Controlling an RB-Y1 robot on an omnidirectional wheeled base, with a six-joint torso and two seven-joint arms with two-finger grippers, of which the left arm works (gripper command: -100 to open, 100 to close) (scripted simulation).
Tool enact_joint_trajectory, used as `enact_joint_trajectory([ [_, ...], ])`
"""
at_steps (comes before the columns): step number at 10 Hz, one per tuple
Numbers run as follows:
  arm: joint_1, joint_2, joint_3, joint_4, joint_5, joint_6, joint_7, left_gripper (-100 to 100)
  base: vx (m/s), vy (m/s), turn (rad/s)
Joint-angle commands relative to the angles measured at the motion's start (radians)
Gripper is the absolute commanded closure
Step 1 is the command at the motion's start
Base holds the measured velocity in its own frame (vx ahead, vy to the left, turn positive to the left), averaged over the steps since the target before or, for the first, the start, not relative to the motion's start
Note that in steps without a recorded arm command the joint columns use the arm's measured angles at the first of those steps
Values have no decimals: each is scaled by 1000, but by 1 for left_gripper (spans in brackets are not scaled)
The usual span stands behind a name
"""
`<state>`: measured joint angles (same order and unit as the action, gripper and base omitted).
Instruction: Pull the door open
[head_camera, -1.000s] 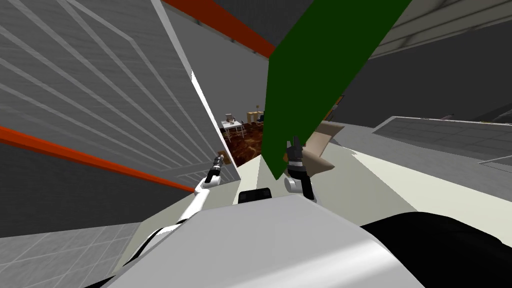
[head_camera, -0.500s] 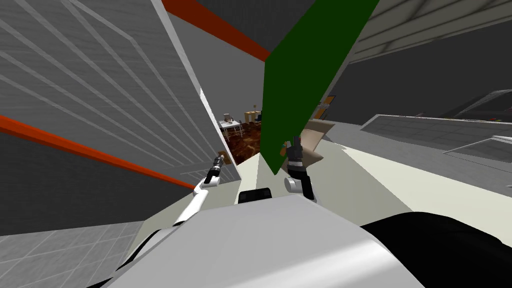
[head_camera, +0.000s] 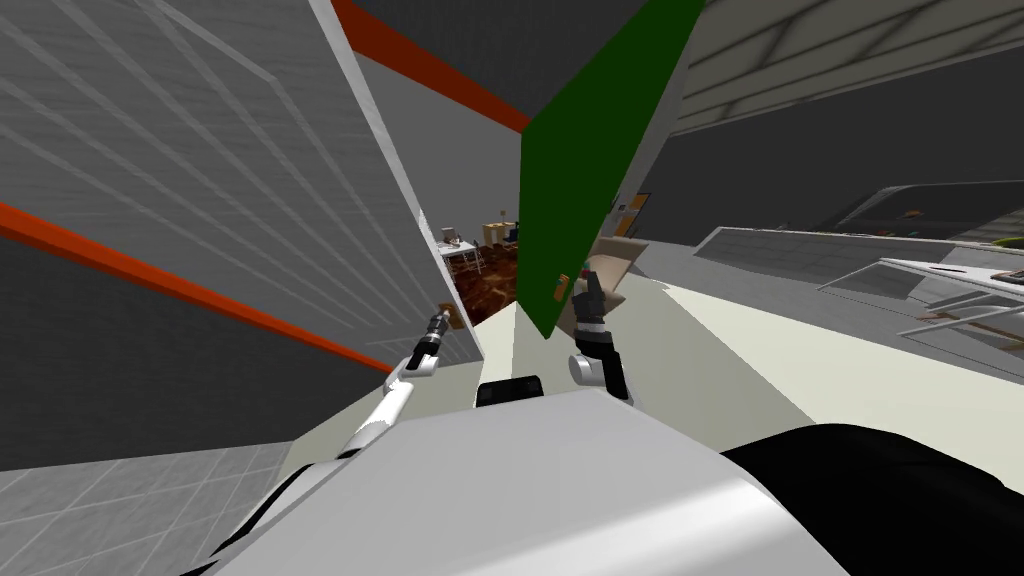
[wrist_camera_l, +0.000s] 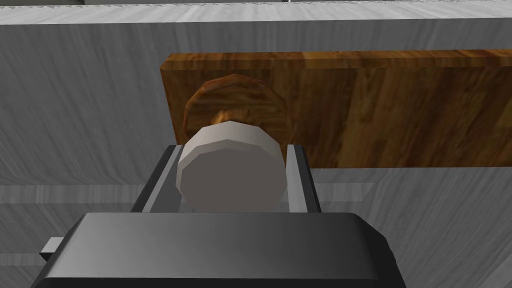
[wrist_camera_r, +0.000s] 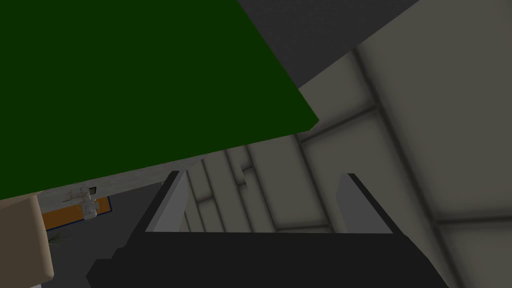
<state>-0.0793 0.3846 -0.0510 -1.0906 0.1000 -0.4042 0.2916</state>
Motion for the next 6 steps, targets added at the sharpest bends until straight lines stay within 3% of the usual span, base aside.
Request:
enact_joint_trajectory([
  [1,8,7,-17,-12,0,-4,12,100,-222,85,-77],
  [2,4,7,-9,-7,0,-3,7,100,-98,38,-19],
  [6,37,49,-59,-38,-2,-28,50,100,-169,86,-96],
])
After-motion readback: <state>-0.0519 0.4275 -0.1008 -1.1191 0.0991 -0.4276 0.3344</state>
